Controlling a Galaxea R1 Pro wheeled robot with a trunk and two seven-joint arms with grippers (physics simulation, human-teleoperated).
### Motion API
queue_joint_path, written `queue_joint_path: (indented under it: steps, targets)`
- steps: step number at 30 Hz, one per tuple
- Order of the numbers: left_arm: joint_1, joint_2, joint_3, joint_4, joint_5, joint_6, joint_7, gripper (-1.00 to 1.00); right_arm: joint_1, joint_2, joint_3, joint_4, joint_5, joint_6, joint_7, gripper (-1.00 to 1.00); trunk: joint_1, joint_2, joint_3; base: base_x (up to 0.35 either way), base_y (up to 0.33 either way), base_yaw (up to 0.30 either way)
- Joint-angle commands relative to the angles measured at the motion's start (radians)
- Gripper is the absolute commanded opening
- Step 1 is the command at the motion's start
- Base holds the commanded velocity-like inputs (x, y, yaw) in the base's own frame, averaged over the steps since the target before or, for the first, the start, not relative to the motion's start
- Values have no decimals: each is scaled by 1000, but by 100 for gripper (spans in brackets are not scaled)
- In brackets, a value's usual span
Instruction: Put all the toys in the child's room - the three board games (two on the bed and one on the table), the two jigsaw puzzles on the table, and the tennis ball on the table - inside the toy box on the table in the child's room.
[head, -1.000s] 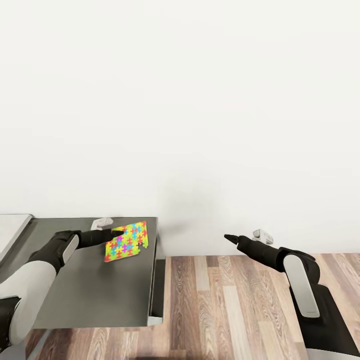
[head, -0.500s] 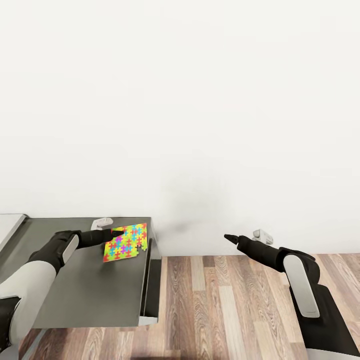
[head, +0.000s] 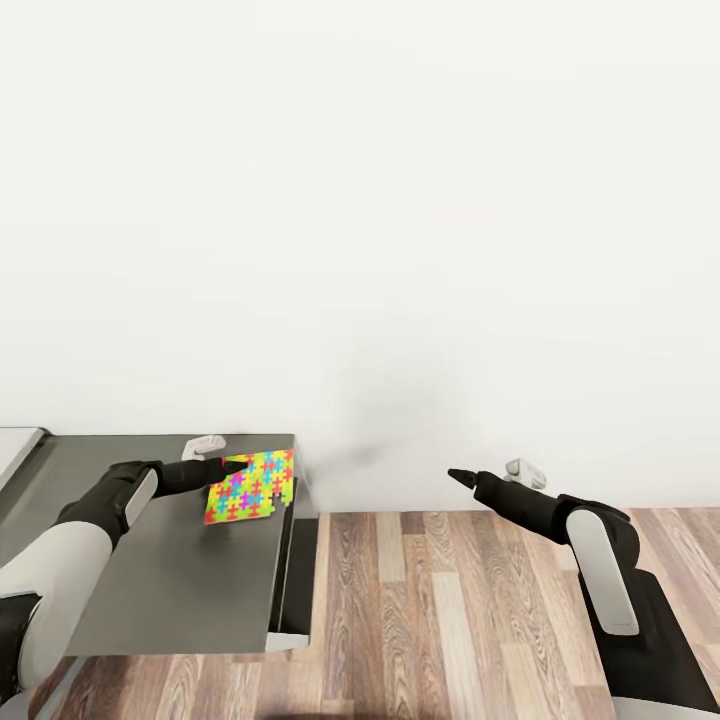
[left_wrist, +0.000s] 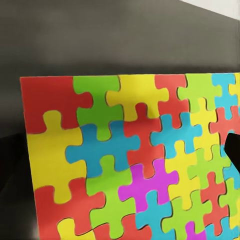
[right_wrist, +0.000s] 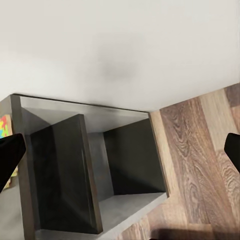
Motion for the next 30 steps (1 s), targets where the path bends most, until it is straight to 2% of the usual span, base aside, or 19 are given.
queue_joint_path:
  steps: [1,13,30]
  targets:
    - [0,0,1,0,6,10,-1,100,-1,0,-1,-1,-6,5,-5,100,1,-2,-2,0,-86,0]
    - [0,0,2,0,6,10,-1,100,-1,0,0,-1,-6,5,-5,100,1,-2,-2,0,-98,0]
    - [0,4,4,0,6,10,-1,100,-1,0,1,-1,-6,5,-5,100,1,-2,-2,0,-28,0]
